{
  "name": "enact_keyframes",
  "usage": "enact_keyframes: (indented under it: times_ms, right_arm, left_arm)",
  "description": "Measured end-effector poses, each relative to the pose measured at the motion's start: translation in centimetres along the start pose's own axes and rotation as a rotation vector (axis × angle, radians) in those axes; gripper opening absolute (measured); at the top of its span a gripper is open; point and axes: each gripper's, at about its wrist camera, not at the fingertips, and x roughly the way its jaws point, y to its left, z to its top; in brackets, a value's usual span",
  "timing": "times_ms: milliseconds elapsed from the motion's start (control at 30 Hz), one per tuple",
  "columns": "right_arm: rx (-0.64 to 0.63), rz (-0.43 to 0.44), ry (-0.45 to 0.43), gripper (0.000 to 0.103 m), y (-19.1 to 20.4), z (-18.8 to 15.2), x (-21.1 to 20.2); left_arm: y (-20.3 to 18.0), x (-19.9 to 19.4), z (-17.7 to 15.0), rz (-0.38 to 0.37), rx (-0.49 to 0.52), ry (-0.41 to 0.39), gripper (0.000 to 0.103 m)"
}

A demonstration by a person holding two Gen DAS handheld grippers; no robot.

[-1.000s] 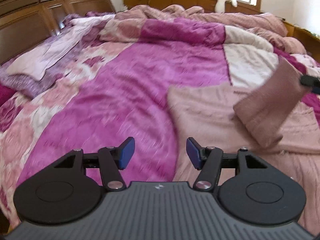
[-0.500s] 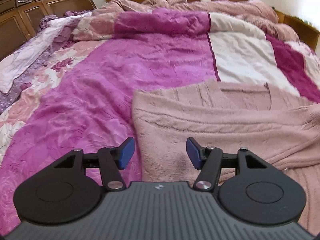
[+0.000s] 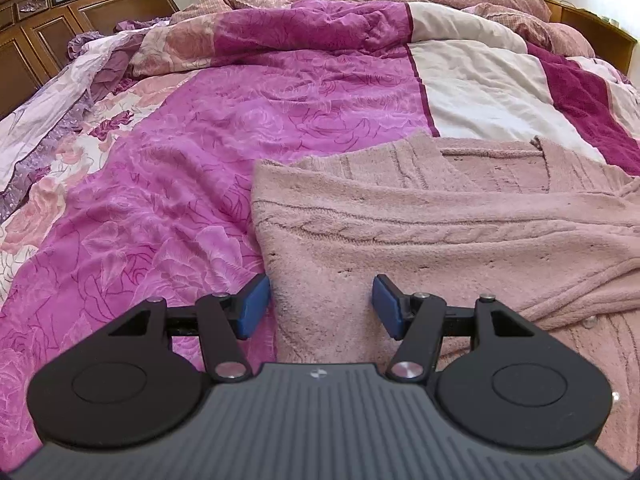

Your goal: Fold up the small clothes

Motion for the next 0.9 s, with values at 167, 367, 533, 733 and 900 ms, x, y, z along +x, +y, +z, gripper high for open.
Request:
enact_keyframes:
  times_ms: [167,367,533,733,900]
  right_arm:
    - [-0.019,0.046,-0.035,0.057,1.6,-0.4,-2.5]
    - [-0.052,0.141,-0.015,0.057,3.5,-1.2,-5.4]
    - [-0.085,0.189,0.017,0.057,4.6,-2.1,-7.8]
    - [-0.157,0.195,0.076,0.057,5.5,-3.4,-10.2]
    - [-0.196,0.212,0.103,0.057,5.7,-4.8,-11.9]
  left_arm:
    - [-0.3,-2.1,-0.3,-0.027,0.024,-0.028,0.065]
    - [-0.6,-5.6,-0.8,-0.041,0.033,-0.059,0.065]
    - [-0.8,-8.7,-1.9,-0.052,0.037,-0.068,0.065]
    - [-0.9,-11.7,-3.4,-0.046,0.038,-0.033,0.065]
    - [-0.8,-14.1,-4.8,-0.045,0.038,-0.024,0.065]
